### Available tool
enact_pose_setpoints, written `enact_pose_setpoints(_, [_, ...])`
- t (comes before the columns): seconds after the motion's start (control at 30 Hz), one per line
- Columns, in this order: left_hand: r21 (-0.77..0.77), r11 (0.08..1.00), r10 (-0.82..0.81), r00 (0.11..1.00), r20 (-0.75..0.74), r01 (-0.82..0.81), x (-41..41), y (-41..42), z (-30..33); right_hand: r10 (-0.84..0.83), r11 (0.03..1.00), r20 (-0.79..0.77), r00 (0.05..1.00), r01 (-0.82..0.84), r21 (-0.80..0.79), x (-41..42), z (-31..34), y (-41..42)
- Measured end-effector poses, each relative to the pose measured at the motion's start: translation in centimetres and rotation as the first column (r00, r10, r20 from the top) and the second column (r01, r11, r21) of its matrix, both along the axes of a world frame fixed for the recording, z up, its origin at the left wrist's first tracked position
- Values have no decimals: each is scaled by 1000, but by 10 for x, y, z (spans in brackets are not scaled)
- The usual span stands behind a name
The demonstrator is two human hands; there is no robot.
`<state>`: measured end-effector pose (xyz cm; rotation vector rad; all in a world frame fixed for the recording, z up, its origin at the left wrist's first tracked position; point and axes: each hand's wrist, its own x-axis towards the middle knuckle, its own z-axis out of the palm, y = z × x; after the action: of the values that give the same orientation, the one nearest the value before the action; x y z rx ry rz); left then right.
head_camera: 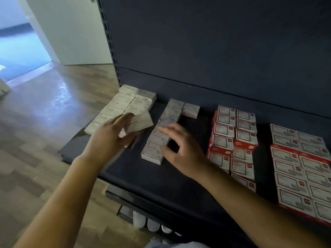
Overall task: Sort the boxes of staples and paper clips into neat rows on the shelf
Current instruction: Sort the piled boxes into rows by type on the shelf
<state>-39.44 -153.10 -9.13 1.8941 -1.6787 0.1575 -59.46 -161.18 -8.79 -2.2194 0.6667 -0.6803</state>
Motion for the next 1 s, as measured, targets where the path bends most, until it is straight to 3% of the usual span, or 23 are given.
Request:
enact_pose_setpoints(0.47, [132, 944, 289, 952, 103, -301, 89, -43, -46, 67, 985, -105, 992, -82, -152, 33, -2, -6])
enact_pose_setpoints(0.63, [226, 928, 302, 953, 14, -297, 112, -77, -48, 59, 984, -124, 991, -79, -158, 38, -3, -14])
enact_pose_setpoints(1.0, [140, 948, 310, 926, -215, -285, 113, -115, -40, 35, 990, -187, 982, -60, -131, 39, -3, -24])
